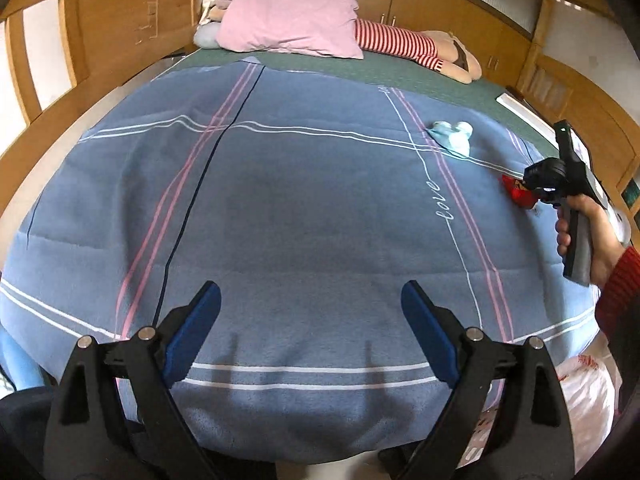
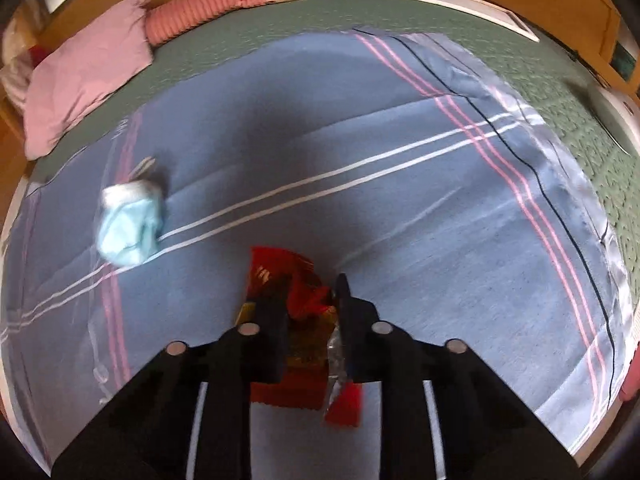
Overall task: Collect trash
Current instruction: 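Grasp the red snack bag with the right tool, then release the red bag and grasp the light blue cloth with the right tool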
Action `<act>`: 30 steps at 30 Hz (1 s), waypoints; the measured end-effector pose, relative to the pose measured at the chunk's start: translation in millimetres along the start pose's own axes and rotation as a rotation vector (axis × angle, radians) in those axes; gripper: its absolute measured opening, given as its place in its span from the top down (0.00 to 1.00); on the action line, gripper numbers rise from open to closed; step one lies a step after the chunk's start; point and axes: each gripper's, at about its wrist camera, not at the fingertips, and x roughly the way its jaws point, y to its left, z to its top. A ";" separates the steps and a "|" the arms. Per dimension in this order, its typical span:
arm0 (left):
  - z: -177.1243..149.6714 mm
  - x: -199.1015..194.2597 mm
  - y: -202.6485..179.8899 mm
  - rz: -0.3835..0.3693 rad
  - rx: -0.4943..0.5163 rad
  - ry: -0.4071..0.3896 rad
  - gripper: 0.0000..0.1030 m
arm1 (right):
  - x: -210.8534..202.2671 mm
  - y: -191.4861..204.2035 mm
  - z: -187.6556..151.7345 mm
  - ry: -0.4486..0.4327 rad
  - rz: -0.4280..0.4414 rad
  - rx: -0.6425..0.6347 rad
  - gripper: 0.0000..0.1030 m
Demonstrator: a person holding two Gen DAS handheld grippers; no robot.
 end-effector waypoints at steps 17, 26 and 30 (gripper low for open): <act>2.0 12.2 30.9 0.005 -0.213 0.050 0.09 | -60.8 174.4 -110.9 0.245 0.484 -0.451 0.69; -0.6 7.5 34.0 -0.013 -0.231 0.046 0.09 | -94.1 135.1 -49.6 -0.027 0.486 -0.191 0.32; -1.1 8.7 36.1 -0.028 -0.242 0.057 0.09 | -64.9 102.5 -0.1 -0.114 0.282 0.014 0.32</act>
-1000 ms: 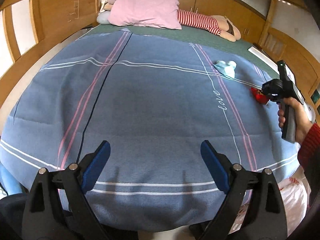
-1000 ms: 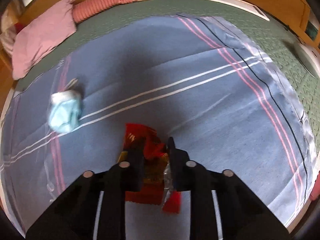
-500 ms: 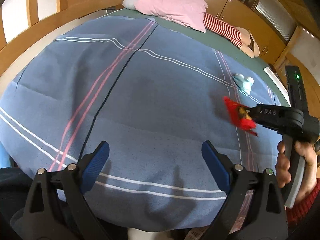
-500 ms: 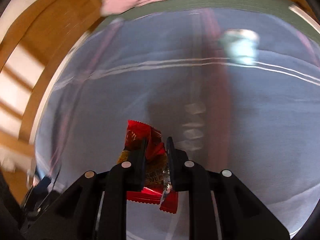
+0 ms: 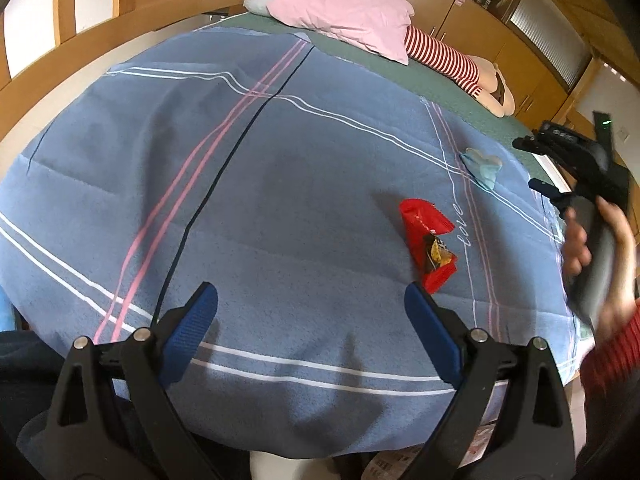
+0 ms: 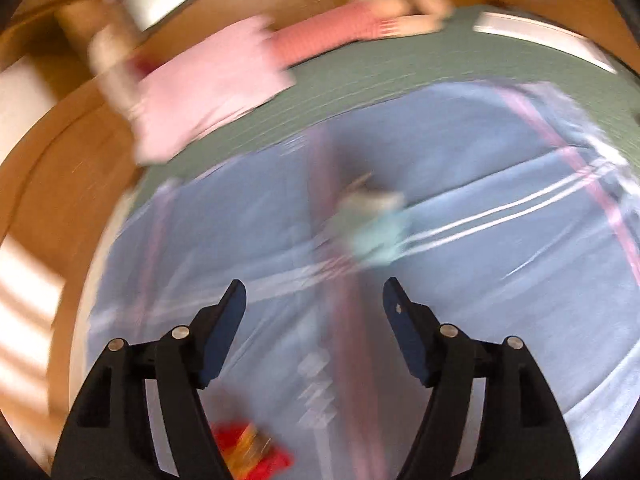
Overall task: Collect trash
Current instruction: 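Release the red bag and grasp the light blue cloth with the right tool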
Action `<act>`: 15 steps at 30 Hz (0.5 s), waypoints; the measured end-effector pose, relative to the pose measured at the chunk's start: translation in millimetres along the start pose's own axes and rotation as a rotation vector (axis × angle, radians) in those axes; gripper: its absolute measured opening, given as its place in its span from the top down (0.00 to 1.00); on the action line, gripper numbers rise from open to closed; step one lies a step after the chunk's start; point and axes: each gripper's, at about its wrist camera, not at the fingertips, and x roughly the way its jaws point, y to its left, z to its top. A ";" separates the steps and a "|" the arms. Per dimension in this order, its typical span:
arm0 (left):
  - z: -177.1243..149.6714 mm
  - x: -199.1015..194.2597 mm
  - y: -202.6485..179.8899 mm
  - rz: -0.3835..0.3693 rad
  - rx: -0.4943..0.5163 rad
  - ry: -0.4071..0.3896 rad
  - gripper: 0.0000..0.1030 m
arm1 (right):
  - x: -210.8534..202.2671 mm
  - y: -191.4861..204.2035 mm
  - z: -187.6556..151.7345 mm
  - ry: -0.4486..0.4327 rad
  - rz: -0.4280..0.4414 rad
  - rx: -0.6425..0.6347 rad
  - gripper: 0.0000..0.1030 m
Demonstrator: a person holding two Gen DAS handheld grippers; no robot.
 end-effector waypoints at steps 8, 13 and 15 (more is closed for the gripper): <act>1.5 9.0 0.0 -0.012 0.002 0.034 0.08 | 70.0 -10.2 28.9 0.011 -0.181 0.086 0.32; 1.0 11.8 -1.1 -0.007 0.006 0.039 0.08 | 106.7 1.6 25.6 0.030 -0.222 0.034 0.39; 1.9 14.0 0.4 -0.006 -0.002 0.046 0.08 | 115.1 2.7 26.0 0.052 -0.213 0.020 0.57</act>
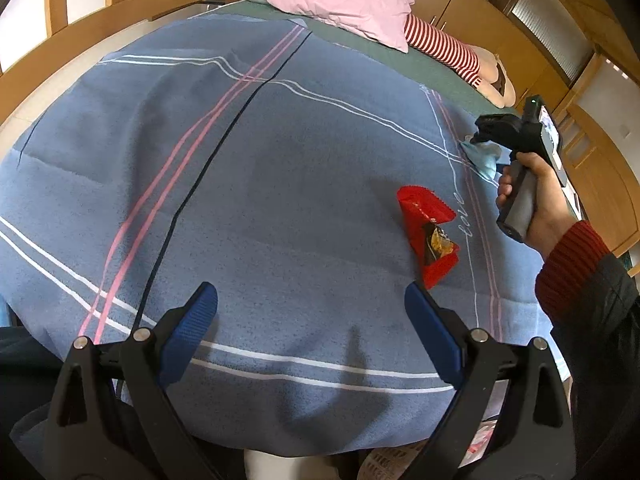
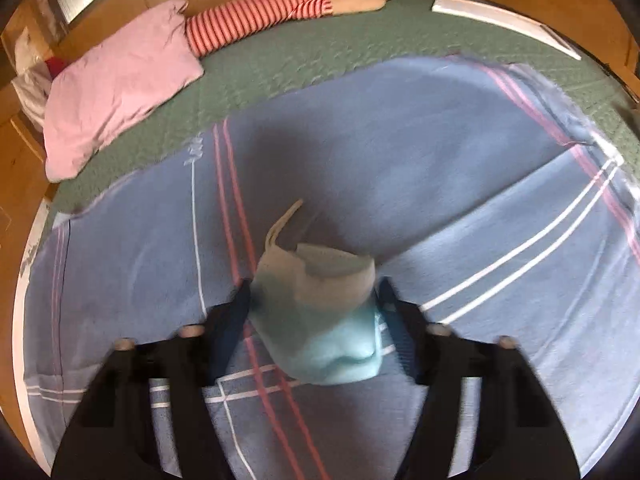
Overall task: Collect trash
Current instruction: 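Release the red bag and grasp the light blue cloth with the right tool, then grasp the red snack bag with the left tool while the right tool holds the blue cloth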
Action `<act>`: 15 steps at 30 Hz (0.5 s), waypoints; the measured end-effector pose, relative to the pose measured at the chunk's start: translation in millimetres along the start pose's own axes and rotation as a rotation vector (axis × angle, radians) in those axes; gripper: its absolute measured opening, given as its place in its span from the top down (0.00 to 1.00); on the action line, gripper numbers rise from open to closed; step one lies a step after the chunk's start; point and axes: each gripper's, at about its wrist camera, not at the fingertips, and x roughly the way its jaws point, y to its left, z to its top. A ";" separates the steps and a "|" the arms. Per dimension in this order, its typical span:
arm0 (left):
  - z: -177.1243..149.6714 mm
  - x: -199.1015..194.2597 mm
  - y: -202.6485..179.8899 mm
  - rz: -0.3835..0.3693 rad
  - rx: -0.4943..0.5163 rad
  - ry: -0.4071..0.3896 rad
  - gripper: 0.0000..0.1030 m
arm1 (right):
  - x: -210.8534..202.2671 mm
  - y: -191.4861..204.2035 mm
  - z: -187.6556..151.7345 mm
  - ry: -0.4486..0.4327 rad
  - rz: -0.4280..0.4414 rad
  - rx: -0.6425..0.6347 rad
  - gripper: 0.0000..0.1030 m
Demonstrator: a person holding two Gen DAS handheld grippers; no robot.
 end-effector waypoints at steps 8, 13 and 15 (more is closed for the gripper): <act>1.9 2.9 0.3 0.011 -0.020 -0.002 0.08 | -27.0 19.7 -34.6 0.056 0.148 -0.155 0.83; 3.2 1.2 4.5 0.007 -0.028 -0.012 0.08 | -73.1 24.2 -93.2 0.108 0.213 -0.313 0.83; 5.5 2.4 10.0 -0.023 -0.056 -0.003 0.09 | -102.2 20.9 -108.4 0.076 0.225 -0.364 0.83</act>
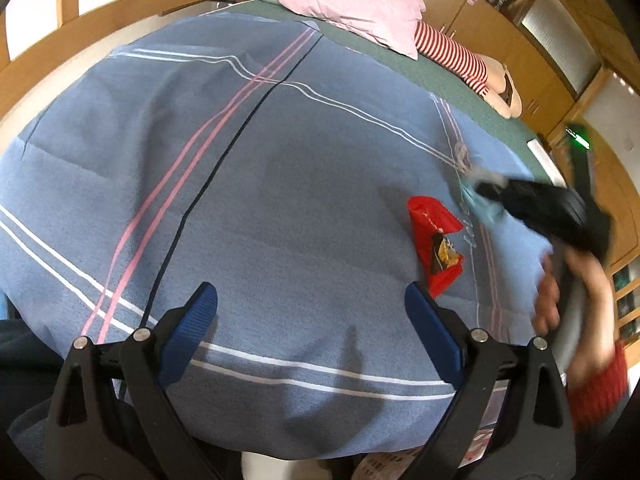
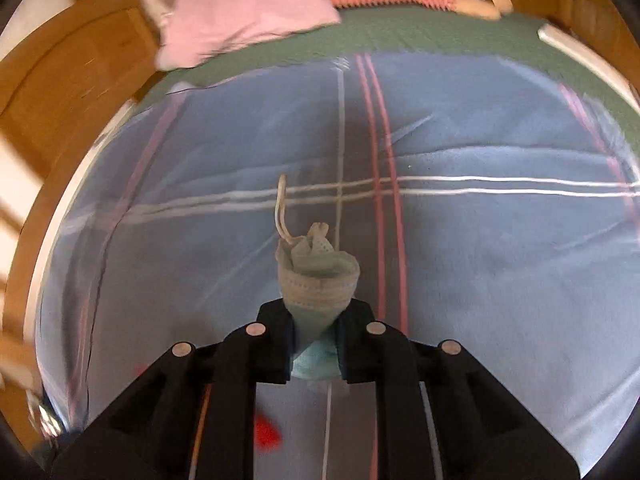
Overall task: Collect trash
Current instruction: 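Grasp the red snack bag with the left tool while the right tool holds the blue cloth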
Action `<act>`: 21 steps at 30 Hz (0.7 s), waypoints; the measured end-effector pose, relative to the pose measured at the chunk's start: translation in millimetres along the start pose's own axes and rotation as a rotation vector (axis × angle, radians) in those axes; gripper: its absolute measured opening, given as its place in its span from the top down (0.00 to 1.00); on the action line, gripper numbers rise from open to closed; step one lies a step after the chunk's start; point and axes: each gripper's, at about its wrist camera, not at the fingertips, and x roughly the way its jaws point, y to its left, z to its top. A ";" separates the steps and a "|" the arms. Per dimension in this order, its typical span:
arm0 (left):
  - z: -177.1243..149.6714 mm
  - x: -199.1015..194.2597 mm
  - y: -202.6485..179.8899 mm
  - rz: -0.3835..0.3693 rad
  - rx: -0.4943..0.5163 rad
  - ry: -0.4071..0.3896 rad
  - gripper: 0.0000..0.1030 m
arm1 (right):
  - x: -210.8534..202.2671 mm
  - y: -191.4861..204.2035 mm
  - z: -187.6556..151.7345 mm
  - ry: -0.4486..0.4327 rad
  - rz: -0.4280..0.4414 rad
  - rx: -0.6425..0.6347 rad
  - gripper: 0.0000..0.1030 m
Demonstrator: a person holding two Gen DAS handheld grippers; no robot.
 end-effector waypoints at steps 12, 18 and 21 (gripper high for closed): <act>44.2 52.8 -69.6 -0.037 0.056 0.106 0.10 | -153.8 -35.7 -89.2 -0.129 -0.008 0.013 0.83; 33.9 98.8 -110.3 -0.046 0.217 0.190 0.56 | -210.5 -63.3 -150.6 -0.144 -0.034 0.073 0.83; 26.8 96.2 -111.5 -0.052 0.232 0.195 0.80 | -240.9 -72.9 -176.8 -0.165 -0.057 0.065 0.83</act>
